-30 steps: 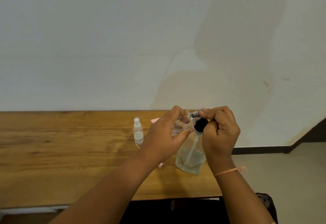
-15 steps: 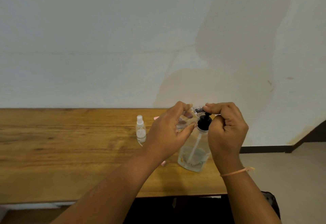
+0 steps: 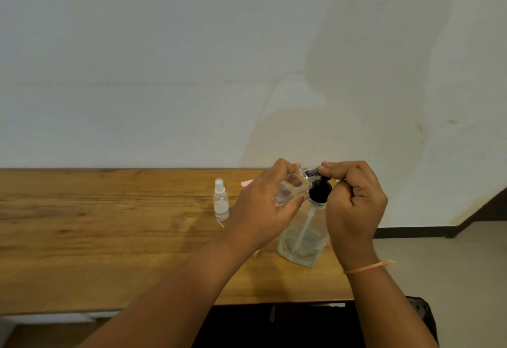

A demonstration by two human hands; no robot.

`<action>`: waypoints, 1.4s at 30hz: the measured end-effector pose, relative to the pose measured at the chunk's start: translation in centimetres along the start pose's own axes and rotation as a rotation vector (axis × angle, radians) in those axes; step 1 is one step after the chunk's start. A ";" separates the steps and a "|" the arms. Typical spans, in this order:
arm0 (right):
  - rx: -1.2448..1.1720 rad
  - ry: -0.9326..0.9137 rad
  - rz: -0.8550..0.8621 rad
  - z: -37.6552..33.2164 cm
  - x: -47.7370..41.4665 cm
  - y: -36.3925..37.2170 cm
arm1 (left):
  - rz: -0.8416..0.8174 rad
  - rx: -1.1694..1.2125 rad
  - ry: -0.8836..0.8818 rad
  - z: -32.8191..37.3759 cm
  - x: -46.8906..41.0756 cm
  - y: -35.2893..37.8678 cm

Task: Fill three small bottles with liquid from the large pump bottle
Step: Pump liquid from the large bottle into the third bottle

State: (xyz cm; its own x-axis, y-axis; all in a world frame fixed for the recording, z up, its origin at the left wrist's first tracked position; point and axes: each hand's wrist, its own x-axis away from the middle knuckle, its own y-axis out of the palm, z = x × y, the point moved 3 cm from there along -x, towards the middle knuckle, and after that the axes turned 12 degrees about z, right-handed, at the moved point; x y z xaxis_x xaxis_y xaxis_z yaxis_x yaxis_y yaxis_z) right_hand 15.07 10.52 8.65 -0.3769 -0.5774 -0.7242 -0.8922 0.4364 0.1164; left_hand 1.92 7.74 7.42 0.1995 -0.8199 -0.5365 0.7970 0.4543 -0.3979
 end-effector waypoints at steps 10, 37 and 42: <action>0.061 -0.054 0.000 1.5 0.2 0.3 | -0.063 -0.054 -0.059 -0.3 -0.4 0.5; -0.011 0.041 -0.042 0.5 0.4 -0.1 | -0.056 -0.032 -0.045 -0.2 0.0 0.3; -0.009 0.023 -0.063 0.4 -0.6 -0.3 | -0.053 -0.025 -0.046 0.2 -0.3 0.0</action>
State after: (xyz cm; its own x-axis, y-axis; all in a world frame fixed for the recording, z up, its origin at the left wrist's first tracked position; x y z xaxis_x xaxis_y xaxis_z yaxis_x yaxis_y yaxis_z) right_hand 15.60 11.02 8.74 -0.3257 -0.6195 -0.7143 -0.9163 0.3929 0.0770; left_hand 1.93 7.91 7.70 0.1836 -0.8579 -0.4798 0.7930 0.4177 -0.4434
